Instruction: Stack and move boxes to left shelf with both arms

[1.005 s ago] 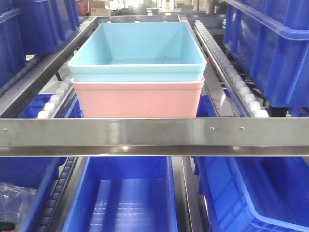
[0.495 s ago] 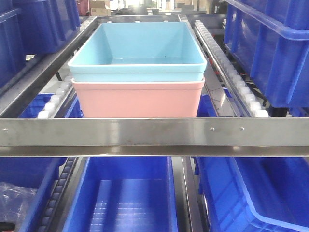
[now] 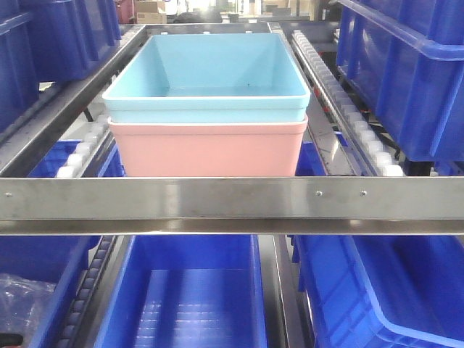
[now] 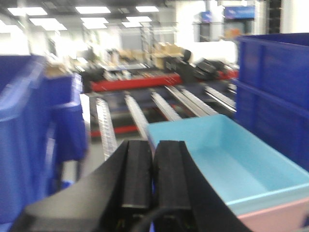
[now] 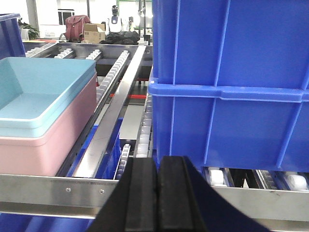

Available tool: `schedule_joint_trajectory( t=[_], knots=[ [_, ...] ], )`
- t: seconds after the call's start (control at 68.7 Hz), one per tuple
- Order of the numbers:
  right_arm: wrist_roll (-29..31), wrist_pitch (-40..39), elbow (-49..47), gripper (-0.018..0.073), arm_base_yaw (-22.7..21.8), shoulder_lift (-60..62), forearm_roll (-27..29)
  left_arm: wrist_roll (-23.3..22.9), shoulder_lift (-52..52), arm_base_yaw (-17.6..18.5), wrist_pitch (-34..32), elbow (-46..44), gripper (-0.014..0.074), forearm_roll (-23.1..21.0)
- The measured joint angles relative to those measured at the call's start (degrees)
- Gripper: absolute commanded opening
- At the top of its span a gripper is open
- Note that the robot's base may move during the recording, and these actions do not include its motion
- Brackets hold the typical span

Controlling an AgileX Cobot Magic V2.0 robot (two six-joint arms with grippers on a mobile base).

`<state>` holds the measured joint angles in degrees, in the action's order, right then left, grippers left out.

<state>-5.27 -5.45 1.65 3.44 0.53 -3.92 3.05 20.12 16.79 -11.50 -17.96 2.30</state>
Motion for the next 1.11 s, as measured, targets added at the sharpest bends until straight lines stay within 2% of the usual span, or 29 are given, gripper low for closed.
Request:
schedule_joint_trajectory(
  t=[0.117,0.291,0.422,0.845,1.107],
  knots=[
    [0.00,0.00,0.00,0.0055,0.00,0.00,0.00,2.02,-4.96,-4.72,-2.52,7.54,-0.0003,-1.72],
    [0.00,0.00,0.00,0.0055,0.00,0.00,0.00,-4.41,-13.12,-11.45,-1.02,15.85,-0.0003,-0.46],
    [-0.11,0.00,0.00,0.0055,0.00,0.00,0.00,-5.94,-17.75,-14.20,-0.20,19.11,-0.0003,0.17],
    [-0.11,0.00,0.00,0.0055,0.00,0.00,0.00,-6.16,-20.72,-14.79,6.37,19.66,-0.0003,-1.05],
    [-0.11,0.00,0.00,0.0055,0.00,0.00,0.00,-6.16,-20.72,-14.79,6.65,19.66,-0.0003,-2.30]
  ],
)
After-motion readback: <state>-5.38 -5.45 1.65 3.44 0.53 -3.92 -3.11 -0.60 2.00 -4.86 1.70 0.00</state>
